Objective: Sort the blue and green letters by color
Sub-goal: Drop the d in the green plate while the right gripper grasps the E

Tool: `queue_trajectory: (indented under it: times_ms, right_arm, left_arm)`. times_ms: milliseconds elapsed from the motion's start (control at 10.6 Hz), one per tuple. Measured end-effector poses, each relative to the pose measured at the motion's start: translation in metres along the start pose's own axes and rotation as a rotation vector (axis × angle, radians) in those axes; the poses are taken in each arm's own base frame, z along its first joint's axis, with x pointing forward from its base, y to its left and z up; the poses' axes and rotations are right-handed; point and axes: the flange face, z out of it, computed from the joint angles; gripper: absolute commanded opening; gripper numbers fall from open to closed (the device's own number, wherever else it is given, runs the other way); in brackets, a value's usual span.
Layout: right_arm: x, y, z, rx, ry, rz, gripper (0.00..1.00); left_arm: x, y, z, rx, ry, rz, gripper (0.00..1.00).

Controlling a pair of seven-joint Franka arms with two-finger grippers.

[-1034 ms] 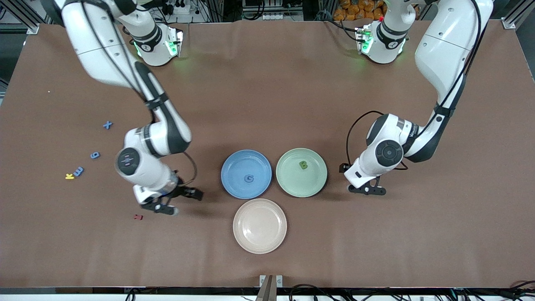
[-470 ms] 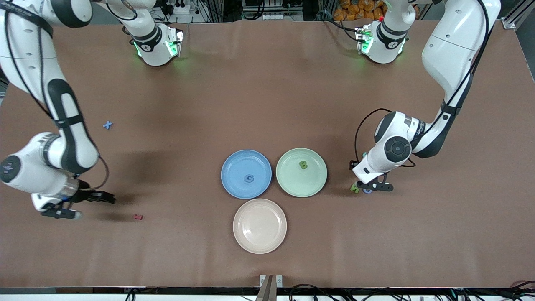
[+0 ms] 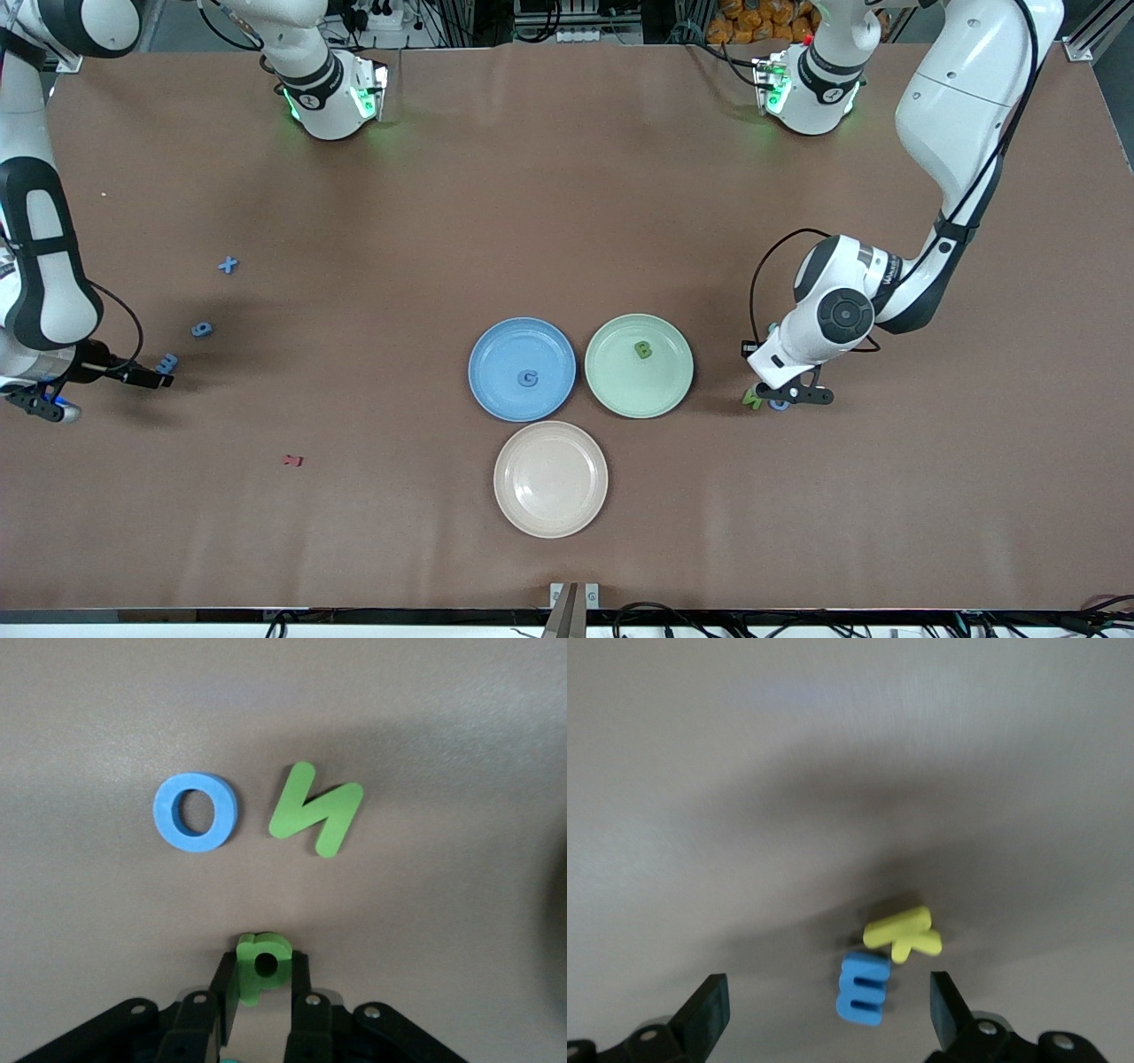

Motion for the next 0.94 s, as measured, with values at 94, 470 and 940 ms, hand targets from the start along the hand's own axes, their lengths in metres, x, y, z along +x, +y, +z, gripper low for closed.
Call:
queue_trajectory:
  times_ms: [94,470,940]
  right_arm:
    - [-0.006,-0.002,0.01,0.001,-0.014,0.031,1.0]
    - [-0.014,-0.011,0.029,-0.005,0.001,0.072,1.0]
    - [-0.014,-0.01,0.016,-0.073,0.018,0.098,1.0]
  left_arm:
    - [0.003,0.002,-0.005,-0.019,0.011,-0.013,0.0]
    - [0.023,0.047,-0.072,-0.148,0.1,-0.045,0.0]
    - [0.002,0.168,-0.1,-0.207,0.104,-0.073,0.97]
